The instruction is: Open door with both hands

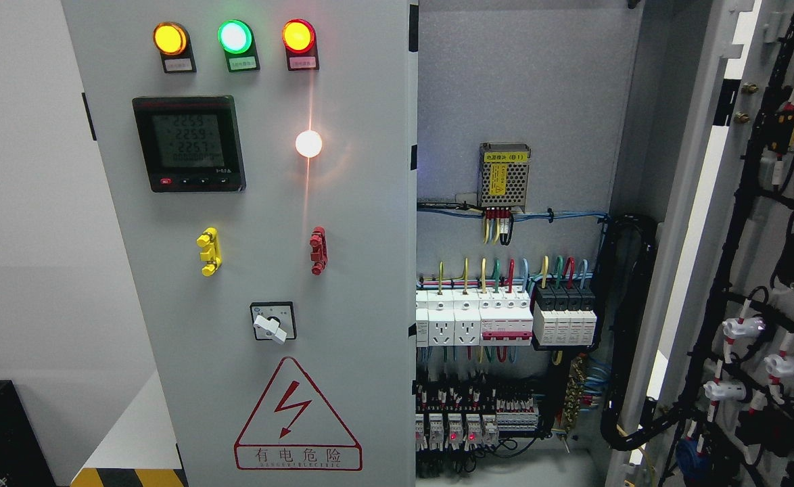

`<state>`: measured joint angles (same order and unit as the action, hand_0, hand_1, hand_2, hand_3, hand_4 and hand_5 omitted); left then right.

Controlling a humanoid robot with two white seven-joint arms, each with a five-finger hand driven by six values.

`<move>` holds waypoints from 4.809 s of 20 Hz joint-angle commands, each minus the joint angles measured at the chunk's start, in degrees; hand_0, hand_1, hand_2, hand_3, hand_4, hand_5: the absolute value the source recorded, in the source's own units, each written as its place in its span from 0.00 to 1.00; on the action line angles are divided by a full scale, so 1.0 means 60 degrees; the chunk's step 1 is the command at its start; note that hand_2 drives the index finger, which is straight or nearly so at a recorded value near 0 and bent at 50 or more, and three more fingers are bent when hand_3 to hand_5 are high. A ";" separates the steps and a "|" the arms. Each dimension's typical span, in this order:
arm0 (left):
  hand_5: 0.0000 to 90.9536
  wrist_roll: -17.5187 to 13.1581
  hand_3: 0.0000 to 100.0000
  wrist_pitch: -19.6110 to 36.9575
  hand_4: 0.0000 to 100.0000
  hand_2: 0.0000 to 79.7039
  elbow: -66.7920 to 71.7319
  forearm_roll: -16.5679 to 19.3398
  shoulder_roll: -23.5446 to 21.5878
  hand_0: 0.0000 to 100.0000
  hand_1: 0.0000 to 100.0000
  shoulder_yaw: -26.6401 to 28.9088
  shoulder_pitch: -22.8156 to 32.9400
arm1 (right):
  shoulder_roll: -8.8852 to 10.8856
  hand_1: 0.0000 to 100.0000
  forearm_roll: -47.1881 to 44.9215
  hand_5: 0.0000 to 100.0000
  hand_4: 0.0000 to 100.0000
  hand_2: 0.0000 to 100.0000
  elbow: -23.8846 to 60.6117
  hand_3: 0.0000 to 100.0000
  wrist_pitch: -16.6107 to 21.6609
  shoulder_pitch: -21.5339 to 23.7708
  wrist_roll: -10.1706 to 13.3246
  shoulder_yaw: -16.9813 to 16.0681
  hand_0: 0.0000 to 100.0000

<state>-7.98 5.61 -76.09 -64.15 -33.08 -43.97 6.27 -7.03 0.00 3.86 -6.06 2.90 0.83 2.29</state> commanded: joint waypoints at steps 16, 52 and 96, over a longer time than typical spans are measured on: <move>0.00 -0.0882 0.00 0.0002 0.00 0.00 0.9910 0.3044 0.3372 0.00 0.00 0.1366 0.0317 | 0.0000 0.00 -0.0088 0.00 0.00 0.00 0.0000 0.00 -0.0001 0.0000 0.0008 0.0000 0.19; 0.00 0.1168 0.00 -0.0086 0.00 0.00 1.2829 0.7059 0.6025 0.00 0.00 0.4340 -0.0693 | 0.0102 0.00 -0.0117 0.00 0.00 0.00 0.2293 0.00 -0.0001 0.0481 -0.0006 -0.0029 0.19; 0.00 0.1051 0.00 -0.0027 0.00 0.00 1.2785 0.7030 0.5996 0.00 0.00 0.4354 -0.0650 | 0.1949 0.00 -0.0132 0.00 0.00 0.00 1.8047 0.00 0.3265 0.2345 0.0023 0.2446 0.19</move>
<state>-1.68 5.33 -0.04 -21.95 2.46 -17.91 2.35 4.34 0.00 103.00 13.52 22.12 1.14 14.27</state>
